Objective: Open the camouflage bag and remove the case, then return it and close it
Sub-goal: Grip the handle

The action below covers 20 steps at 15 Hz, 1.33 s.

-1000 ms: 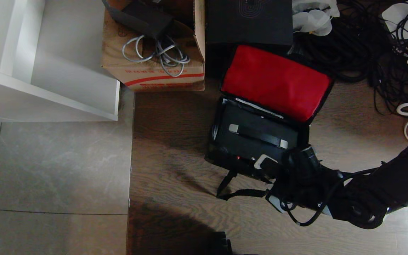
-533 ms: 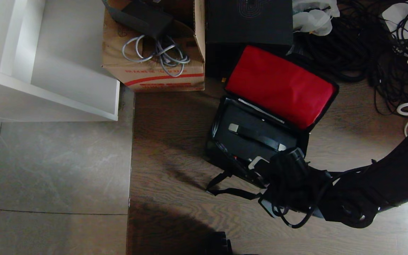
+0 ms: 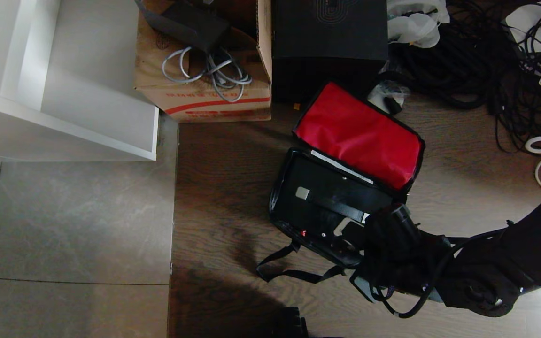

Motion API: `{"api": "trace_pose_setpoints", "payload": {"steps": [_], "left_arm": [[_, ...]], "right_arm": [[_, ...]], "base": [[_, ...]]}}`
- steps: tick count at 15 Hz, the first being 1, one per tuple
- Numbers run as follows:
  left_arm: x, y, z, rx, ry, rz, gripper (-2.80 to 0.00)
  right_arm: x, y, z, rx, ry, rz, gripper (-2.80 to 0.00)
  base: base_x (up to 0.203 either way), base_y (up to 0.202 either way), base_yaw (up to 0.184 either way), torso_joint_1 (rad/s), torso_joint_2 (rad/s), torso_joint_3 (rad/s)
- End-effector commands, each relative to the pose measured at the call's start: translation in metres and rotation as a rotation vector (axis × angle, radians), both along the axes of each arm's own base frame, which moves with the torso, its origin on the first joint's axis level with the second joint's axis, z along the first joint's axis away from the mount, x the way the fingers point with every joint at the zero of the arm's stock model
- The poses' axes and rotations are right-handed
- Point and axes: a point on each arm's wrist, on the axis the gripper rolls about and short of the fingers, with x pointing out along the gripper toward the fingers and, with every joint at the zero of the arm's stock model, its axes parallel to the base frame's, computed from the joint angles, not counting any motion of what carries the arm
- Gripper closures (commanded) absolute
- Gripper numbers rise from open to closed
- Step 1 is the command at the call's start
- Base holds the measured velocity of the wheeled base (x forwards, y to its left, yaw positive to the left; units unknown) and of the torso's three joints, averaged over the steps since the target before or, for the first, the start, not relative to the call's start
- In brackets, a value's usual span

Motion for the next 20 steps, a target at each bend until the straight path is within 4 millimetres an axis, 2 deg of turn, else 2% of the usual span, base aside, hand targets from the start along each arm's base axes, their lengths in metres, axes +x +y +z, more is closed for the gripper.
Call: {"api": "trace_pose_setpoints", "payload": {"steps": [1,3,7,10,13,17,19,20], "left_arm": [[0.001,0.000,-0.002,-0.001,0.008,0.000,0.00],[0.001,0.000,-0.002,-0.001,0.007,0.001,0.00],[0.001,0.000,-0.002,-0.001,0.008,0.000,0.00],[0.001,0.000,-0.002,-0.001,0.008,0.001,0.00],[0.001,0.000,-0.002,-0.001,0.007,0.000,0.00],[0.001,0.000,-0.002,-0.001,0.008,0.000,0.00],[0.001,0.000,-0.002,-0.001,0.008,0.000,0.00],[0.001,0.000,-0.002,-0.001,0.008,0.001,0.00]], "right_arm": [[-0.003,0.000,0.009,0.037,-0.012,0.038,-2.80],[-0.007,-0.002,0.015,0.056,-0.017,0.074,-2.80],[-0.012,-0.006,0.039,0.101,-0.083,0.071,-2.80],[-0.007,-0.016,0.044,0.091,-0.107,0.037,-2.80],[0.011,-0.039,0.049,0.060,-0.128,-0.078,-2.80],[0.029,-0.087,0.050,0.057,-0.127,-0.250,-2.80],[0.032,-0.100,0.053,0.138,-0.106,-0.218,-2.80],[0.034,-0.105,0.058,0.235,-0.089,-0.207,-2.80]], "base": [[0.000,0.000,0.000,0.000,0.00,0.000],[0.000,0.000,0.000,0.000,0.00,0.000],[0.000,0.000,0.000,0.000,0.00,0.000],[0.000,0.000,0.000,0.000,0.00,0.000],[0.000,0.000,0.000,0.000,0.00,0.000],[0.000,0.000,0.000,0.000,0.00,0.000],[0.000,0.000,0.000,0.000,0.00,0.000],[0.000,0.000,0.000,0.000,0.00,0.000]]}}
